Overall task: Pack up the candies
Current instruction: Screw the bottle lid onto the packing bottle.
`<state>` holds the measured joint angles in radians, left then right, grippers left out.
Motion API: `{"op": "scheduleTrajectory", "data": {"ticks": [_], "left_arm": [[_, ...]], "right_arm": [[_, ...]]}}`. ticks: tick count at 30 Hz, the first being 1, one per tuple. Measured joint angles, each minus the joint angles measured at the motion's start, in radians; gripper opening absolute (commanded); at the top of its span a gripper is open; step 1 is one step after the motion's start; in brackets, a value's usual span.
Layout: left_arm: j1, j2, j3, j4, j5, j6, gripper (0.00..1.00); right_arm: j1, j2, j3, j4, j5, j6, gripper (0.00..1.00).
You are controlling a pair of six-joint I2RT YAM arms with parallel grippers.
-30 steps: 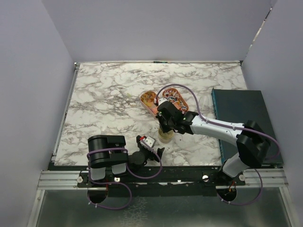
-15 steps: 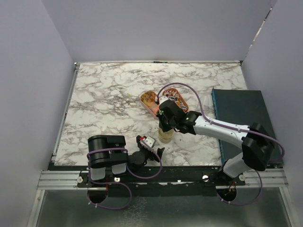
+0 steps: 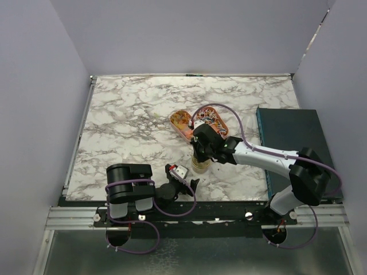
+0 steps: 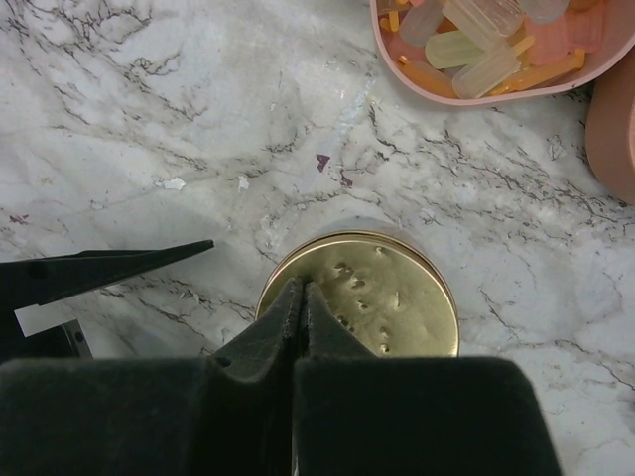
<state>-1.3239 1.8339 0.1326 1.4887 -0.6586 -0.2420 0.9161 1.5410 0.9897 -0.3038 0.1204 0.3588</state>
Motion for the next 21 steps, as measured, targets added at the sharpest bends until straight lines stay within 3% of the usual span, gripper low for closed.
{"op": "scheduleTrajectory", "data": {"ticks": [12, 21], "left_arm": [[0.000, 0.000, 0.001, 0.005, 0.004, 0.000, 0.99], [0.000, 0.000, 0.011, 0.006, 0.016, 0.000, 0.99]], "right_arm": [[0.000, -0.102, 0.092, -0.055, 0.001, -0.009, 0.00], [0.000, -0.042, -0.011, -0.048, -0.002, 0.007, 0.01]]}}
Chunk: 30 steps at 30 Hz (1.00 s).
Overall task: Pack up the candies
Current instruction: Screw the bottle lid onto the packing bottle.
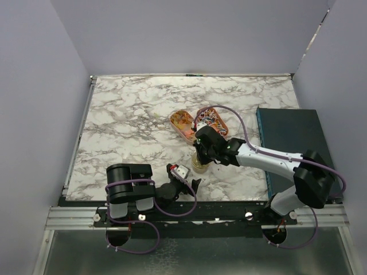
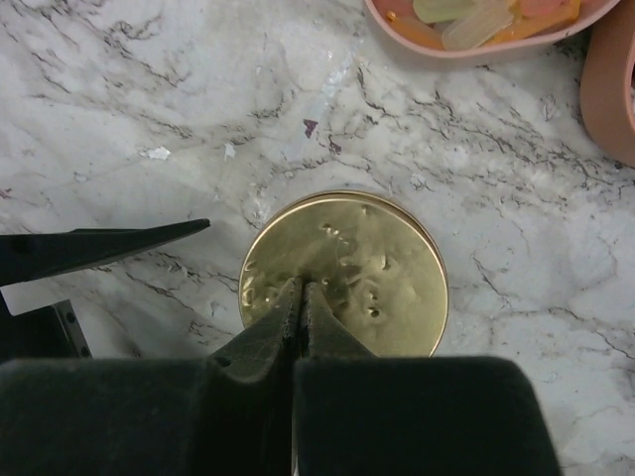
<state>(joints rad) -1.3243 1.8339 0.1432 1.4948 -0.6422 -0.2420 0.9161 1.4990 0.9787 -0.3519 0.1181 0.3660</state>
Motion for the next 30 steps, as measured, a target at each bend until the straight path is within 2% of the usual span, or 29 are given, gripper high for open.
{"op": "scheduleTrajectory", "data": {"ticks": [6, 13, 30], "left_arm": [[0.000, 0.000, 0.017, 0.000, 0.006, 0.001, 0.99], [0.000, 0.007, 0.057, 0.004, 0.016, 0.022, 0.99], [0.073, 0.238, 0.236, 0.034, 0.067, 0.115, 0.99]], "right_arm": [[0.000, -0.018, -0.018, -0.009, 0.001, 0.003, 0.01], [0.000, -0.120, -0.018, -0.046, 0.038, 0.003, 0.00], [0.000, -0.349, -0.083, -0.164, 0.146, 0.013, 0.01]]}}
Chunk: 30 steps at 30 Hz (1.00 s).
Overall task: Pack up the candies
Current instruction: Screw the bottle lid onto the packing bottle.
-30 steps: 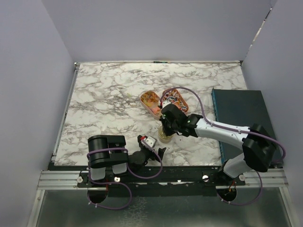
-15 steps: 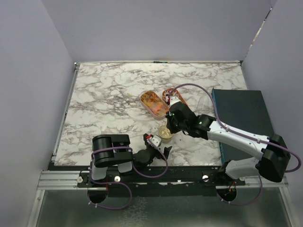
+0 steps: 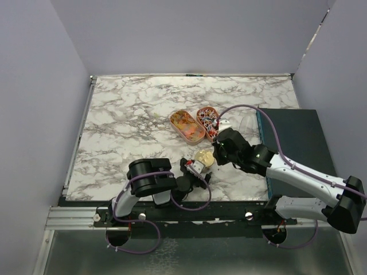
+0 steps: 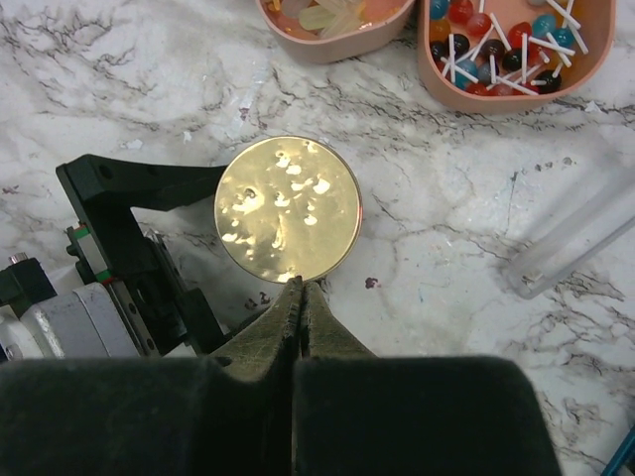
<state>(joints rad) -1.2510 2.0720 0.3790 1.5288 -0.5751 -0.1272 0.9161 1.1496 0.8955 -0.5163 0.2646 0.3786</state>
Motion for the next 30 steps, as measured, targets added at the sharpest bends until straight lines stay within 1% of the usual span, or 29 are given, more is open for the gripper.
{"op": "scheduleTrajectory", "data": {"ticks": [10, 12, 15, 16, 20, 23, 27, 30], "left_arm": [[0.012, 0.052, 0.070, 0.003, -0.010, 0.028, 0.99], [0.014, 0.062, 0.085, 0.004, -0.010, 0.032, 0.99], [0.021, 0.072, 0.101, 0.004, -0.009, 0.036, 0.95], [0.023, 0.075, 0.105, 0.004, -0.008, 0.037, 0.92], [0.039, 0.084, 0.113, 0.005, 0.011, 0.040, 0.70], [0.053, 0.089, 0.117, 0.006, 0.042, 0.040, 0.57], [0.061, 0.090, 0.117, 0.007, 0.074, 0.043, 0.46], [0.066, 0.089, 0.112, 0.008, 0.091, 0.045, 0.38]], "right_arm": [[0.000, -0.039, -0.043, -0.036, 0.020, 0.014, 0.01], [0.000, -0.042, -0.049, -0.041, 0.027, 0.014, 0.03], [0.000, -0.045, -0.056, -0.046, 0.035, 0.014, 0.04], [0.000, -0.045, -0.058, -0.047, 0.037, 0.014, 0.04], [0.000, -0.046, -0.071, -0.047, 0.039, 0.016, 0.08], [-0.006, -0.047, -0.080, -0.046, 0.038, 0.016, 0.16], [-0.029, -0.045, -0.083, -0.032, 0.032, 0.015, 0.29], [-0.051, -0.035, -0.083, -0.011, 0.015, 0.014, 0.36]]}}
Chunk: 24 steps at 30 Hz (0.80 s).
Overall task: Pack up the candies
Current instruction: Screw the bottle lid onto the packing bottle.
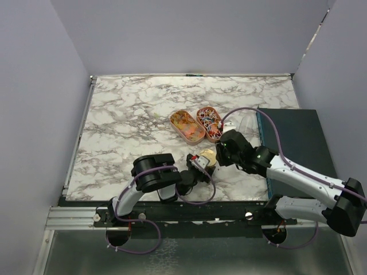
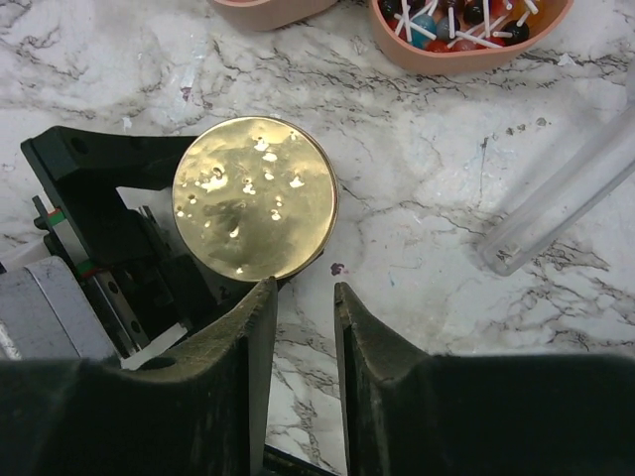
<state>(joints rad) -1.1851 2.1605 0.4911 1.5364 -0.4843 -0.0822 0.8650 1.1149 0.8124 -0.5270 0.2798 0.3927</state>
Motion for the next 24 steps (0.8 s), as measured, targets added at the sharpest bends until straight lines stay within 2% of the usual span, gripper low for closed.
{"op": "scheduleTrajectory", "data": {"ticks": [2, 9, 17, 24], "left_arm": [[0.003, -0.004, -0.006, 0.000, 0.015, 0.002, 0.35], [0.015, -0.035, -0.055, 0.001, 0.096, 0.007, 0.35], [0.018, -0.050, -0.095, 0.003, 0.166, 0.008, 0.35], [0.018, -0.048, -0.095, 0.003, 0.167, 0.007, 0.36]], "right_arm": [[-0.020, 0.009, 0.000, 0.018, -0.020, 0.000, 0.39], [-0.116, 0.038, -0.008, 0.106, -0.156, -0.002, 0.43], [-0.202, 0.124, -0.038, 0.200, -0.335, -0.002, 0.39], [-0.225, 0.203, -0.044, 0.255, -0.402, -0.002, 0.35]]}}
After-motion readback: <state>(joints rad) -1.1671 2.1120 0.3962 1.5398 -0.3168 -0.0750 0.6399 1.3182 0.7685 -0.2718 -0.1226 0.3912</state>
